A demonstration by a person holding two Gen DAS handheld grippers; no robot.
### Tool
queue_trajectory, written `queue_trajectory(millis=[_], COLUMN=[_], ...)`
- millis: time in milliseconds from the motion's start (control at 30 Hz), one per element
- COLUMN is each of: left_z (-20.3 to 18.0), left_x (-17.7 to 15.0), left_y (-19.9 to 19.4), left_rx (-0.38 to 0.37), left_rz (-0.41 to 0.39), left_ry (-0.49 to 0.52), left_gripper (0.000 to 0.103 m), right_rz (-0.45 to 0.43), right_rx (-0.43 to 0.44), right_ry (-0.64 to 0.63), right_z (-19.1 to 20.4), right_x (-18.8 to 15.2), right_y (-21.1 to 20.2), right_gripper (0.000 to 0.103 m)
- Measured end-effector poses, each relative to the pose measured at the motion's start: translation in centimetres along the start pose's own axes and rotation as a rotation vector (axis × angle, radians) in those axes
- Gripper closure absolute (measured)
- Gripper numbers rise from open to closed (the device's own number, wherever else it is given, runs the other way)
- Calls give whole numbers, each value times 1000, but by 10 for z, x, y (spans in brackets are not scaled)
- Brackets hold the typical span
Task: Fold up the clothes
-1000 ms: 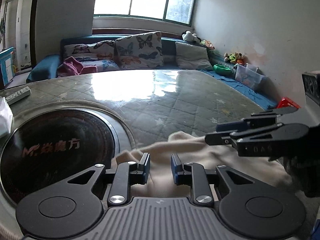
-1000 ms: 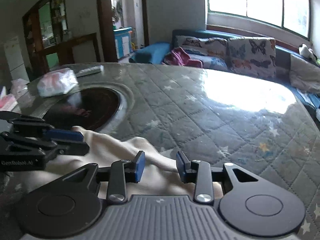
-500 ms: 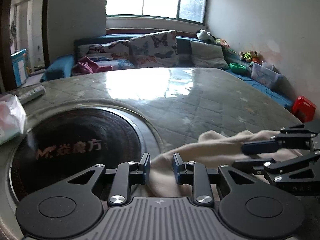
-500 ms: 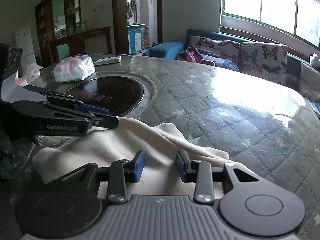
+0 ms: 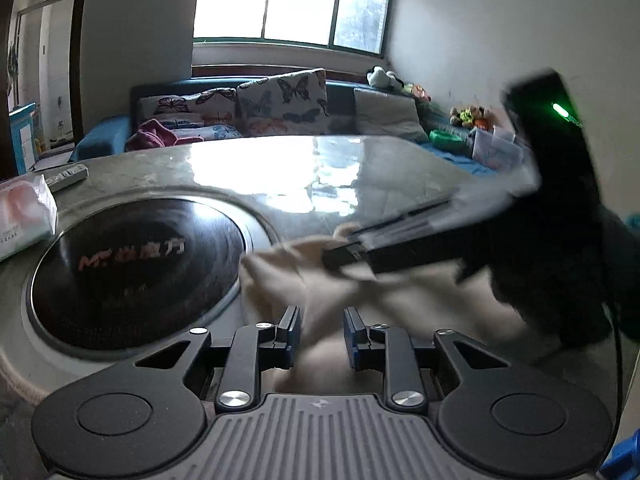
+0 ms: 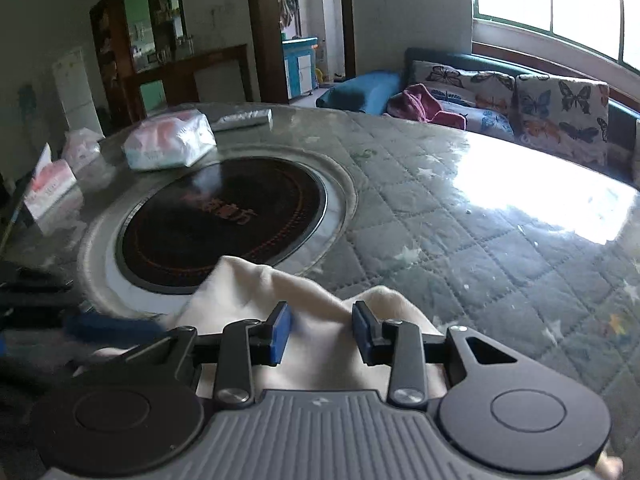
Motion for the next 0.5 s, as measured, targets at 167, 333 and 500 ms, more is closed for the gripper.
queue_trajectory(millis=[167,333,500], left_z=[5,20,27], left_x=[-6,10,30], left_y=[0,-6,12], left_rx=[9,17,23], left_rz=[6,-32,-50], left_ry=[-18,-58,-63], left_gripper=[78,78,78], right_rz=[17,-18,3], right_rx=[-14,-15,-7], right_ry=[-17,-19,-64], right_z=[0,-3,5], right_x=[7,12,-7], right_y=[19,-7,-29], right_gripper=[69,69,69])
Point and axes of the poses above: each gripper's, at about its wrist camera, not at the fingertips, and y roughly the way its jaws point, z to its left, x to its top, the point moved 5 cm from there along y, roughly the way its jaws point, and after that the axes turned 1 degree about z, right-handed, at the moved point
